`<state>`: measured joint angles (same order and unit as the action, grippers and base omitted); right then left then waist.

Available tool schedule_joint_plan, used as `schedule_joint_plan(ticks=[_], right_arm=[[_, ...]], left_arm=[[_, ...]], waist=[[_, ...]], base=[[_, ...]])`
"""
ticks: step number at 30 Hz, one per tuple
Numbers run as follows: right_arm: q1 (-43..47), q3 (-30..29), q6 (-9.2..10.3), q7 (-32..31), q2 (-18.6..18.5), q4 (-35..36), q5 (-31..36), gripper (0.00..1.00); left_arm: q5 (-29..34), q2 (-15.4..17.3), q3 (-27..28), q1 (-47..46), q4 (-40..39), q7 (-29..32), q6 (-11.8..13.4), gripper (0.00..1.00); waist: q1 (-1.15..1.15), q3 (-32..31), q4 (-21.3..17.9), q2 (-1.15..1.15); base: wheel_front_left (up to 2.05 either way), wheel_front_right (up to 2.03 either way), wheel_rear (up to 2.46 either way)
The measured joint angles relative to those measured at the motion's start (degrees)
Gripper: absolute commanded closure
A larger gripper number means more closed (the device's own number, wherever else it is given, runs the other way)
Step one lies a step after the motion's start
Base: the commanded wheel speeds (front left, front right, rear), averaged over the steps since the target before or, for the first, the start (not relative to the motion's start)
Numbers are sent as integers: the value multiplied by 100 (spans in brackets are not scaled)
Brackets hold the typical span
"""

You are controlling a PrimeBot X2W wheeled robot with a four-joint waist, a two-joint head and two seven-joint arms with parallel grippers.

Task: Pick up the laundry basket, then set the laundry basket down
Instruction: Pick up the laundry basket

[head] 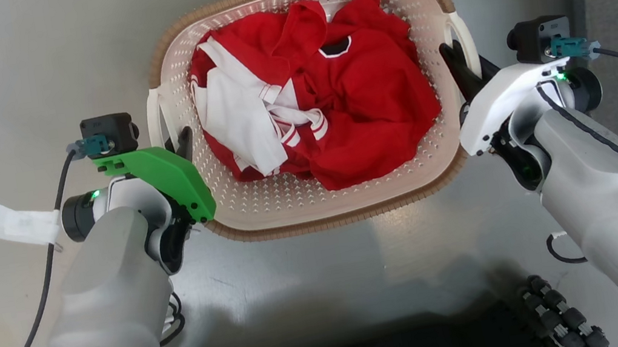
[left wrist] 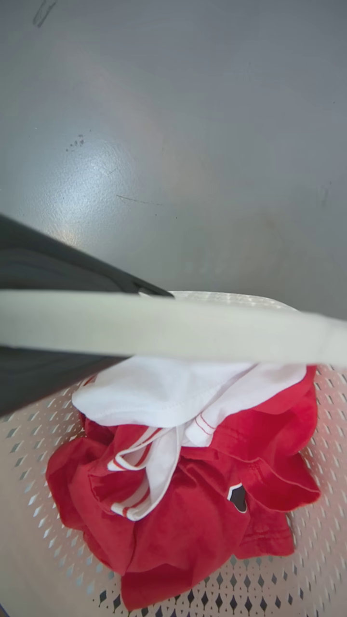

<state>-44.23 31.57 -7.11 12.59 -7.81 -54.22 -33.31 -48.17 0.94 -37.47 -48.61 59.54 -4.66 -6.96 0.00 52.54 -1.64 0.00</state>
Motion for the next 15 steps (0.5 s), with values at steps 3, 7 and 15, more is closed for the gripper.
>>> schedule_joint_plan(ticks=[3,7,15], right_arm=[[0,71,0,0,27,-75,-115,100],[2,158,0,0,63,-156,-199,100],[15,424,0,-223,144,-425,-441,100]], left_arm=[[-14,-3,-60,0,97,0,0,100],[-78,-3,-118,0,185,22,-1,100],[-180,-7,-285,47,433,356,-4,100]], waist=[[0,-132,-9,0],[0,-289,-18,0],[0,-812,-55,0]], base=[[0,0,0],[0,0,0],[0,0,0]])
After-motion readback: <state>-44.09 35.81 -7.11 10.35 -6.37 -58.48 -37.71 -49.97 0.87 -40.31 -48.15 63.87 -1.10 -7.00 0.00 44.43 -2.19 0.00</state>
